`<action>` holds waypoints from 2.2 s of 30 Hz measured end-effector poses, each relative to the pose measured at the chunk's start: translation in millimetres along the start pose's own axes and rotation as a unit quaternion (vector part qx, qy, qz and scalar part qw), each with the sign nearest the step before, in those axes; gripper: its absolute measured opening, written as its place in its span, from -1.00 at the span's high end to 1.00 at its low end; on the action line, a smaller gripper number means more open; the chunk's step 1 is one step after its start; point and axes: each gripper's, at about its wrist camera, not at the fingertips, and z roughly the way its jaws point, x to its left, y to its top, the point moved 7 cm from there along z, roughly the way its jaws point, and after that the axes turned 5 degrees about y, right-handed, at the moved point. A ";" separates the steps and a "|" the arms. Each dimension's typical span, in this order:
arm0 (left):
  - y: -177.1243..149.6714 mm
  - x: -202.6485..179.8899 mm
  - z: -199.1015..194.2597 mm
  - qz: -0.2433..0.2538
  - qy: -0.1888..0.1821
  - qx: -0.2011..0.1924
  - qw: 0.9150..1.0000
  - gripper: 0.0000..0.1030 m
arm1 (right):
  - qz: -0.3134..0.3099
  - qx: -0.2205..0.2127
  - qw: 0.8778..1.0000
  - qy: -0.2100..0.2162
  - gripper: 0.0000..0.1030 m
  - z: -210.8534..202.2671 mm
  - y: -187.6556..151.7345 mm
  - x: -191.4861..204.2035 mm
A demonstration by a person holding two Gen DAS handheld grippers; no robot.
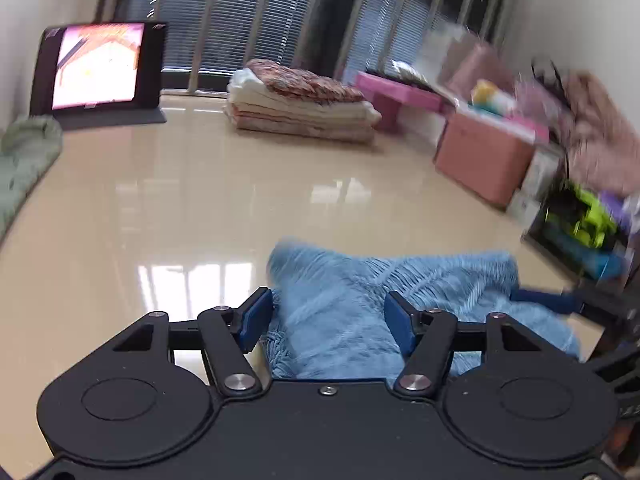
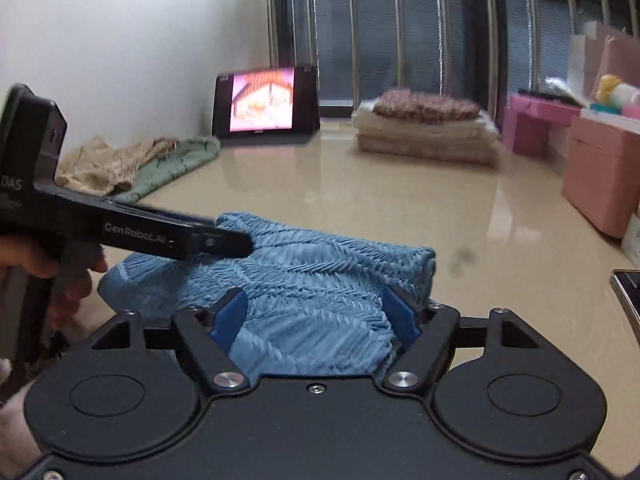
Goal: Fold clothes
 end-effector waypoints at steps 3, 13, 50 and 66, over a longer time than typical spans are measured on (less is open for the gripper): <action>-0.5 1.3 -1.8 -0.002 0.004 -0.006 1.000 -0.19 | 0.022 -0.002 1.000 -0.001 -0.50 0.3 -3.2 -9.4; 11.8 -14.2 -47.6 0.026 0.055 -0.078 0.995 -1.00 | 0.032 -0.017 0.999 0.000 -0.96 -29.7 7.6 -2.9; -97.4 -82.4 -178.2 0.019 0.159 -0.055 0.986 -1.00 | 0.140 0.017 0.989 -0.047 -0.99 -116.7 -45.6 46.4; -104.1 -77.8 -179.1 0.012 0.160 -0.044 0.986 -1.00 | 0.128 0.024 0.991 -0.039 -0.99 -118.6 -47.4 57.6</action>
